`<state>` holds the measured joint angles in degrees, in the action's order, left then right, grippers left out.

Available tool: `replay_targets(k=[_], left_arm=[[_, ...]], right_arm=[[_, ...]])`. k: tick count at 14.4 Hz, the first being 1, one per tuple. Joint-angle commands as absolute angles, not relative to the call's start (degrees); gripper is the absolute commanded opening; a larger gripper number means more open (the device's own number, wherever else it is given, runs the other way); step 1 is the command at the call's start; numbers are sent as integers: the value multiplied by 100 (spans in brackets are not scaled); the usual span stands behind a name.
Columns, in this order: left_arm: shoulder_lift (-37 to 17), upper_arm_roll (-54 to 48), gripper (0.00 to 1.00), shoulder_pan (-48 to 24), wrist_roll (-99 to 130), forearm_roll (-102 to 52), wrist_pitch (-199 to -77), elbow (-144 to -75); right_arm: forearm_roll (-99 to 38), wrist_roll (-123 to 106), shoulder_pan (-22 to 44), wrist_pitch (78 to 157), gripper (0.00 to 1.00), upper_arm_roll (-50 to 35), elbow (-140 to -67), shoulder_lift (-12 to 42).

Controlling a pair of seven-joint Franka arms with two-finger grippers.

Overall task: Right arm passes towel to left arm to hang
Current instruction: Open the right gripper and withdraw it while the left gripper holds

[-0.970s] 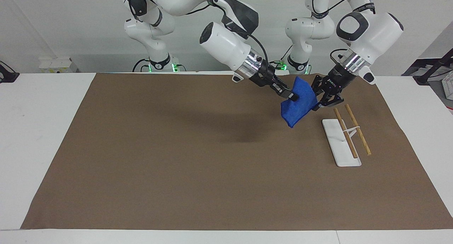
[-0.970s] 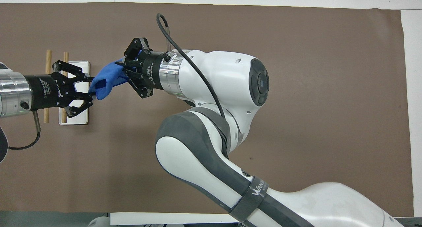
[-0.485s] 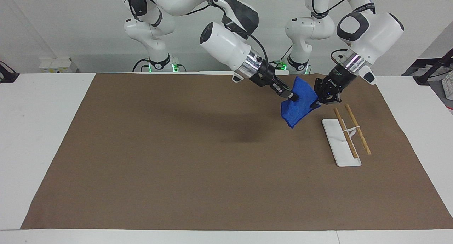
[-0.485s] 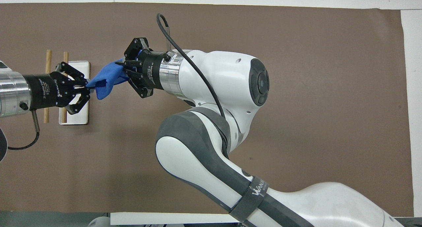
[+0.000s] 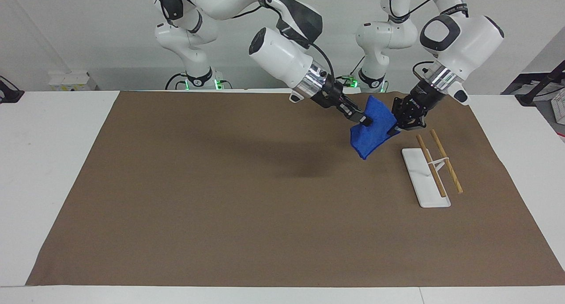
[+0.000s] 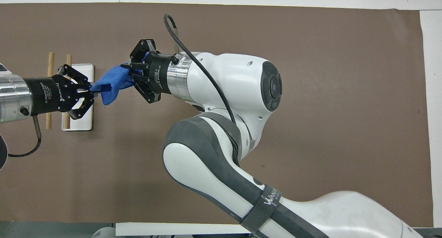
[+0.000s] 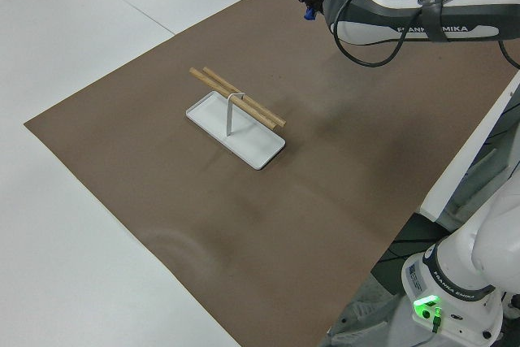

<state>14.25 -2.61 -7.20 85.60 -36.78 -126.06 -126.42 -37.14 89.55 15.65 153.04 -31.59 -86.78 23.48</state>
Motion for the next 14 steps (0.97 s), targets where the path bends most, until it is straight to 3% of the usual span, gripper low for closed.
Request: replay_targets(k=[1,4,9,14], left_arm=[[1371,-229,0,-738,8446,-3718,-12683,-12630],[1336,-229,0,-738,8280,-3691,-12718,-12551],[1195,-220,0,-580,7290,-3691,-12876,-12401],[1204,-211,0,-510,4435,-3674,-12692,-12410]], right_arm=[[-3648,8842,1521,15302,81,-3234,-8596,2408],[-3253,8763,1521,15258,98,-3226,-8631,2400],[-2734,7562,1503,15258,98,-2972,-8955,2242],[-2628,4700,1450,15258,98,-2366,-9596,1882]])
